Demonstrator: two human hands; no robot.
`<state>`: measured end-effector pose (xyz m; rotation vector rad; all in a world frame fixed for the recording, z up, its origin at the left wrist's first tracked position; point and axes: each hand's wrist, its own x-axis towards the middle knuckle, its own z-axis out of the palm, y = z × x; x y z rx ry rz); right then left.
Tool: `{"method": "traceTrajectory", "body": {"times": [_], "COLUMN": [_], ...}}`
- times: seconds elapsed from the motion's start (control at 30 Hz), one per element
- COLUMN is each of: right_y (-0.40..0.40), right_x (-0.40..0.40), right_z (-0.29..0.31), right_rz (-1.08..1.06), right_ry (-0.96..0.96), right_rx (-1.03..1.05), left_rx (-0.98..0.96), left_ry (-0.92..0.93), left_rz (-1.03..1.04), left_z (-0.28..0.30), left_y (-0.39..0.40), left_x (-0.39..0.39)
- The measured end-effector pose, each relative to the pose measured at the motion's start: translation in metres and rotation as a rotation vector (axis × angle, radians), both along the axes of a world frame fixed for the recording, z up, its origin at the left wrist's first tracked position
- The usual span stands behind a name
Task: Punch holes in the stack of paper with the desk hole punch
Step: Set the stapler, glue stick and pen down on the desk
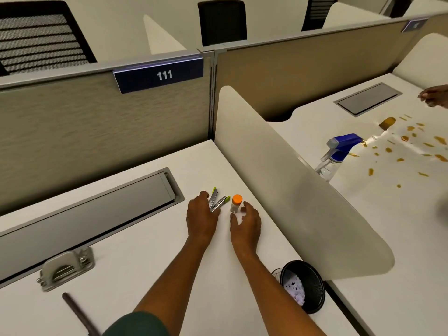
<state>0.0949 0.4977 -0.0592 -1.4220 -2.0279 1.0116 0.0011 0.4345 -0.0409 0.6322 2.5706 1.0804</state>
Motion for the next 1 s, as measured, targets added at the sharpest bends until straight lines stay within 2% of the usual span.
{"method": "traceTrajectory", "body": {"times": [0.17, 0.27, 0.37, 0.67, 1.0], "right_y": [-0.017, -0.035, -0.055, -0.120, -0.222], "right_x": [0.011, 0.012, 0.017, 0.027, 0.008], "right_z": [0.006, 0.014, 0.021, 0.024, 0.025], "right_rz": [-0.033, -0.062, -0.003, 0.451, 0.898], "right_ry": [0.033, 0.020, -0.042, -0.228, -0.287], "right_rx": [-0.004, 0.002, 0.025, 0.085, 0.229], "left_rx": [-0.005, -0.056, -0.103, -0.233, -0.532], "left_ry": [-0.015, 0.046, 0.131, 0.376, 0.309], "left_rz": [-0.030, -0.027, -0.022, -0.016, 0.143], "left_z": [0.002, 0.001, 0.002, 0.017, 0.019], "left_y": [-0.017, -0.040, -0.069, -0.183, -0.333], "left_x": [0.002, 0.006, 0.012, 0.036, 0.061]}}
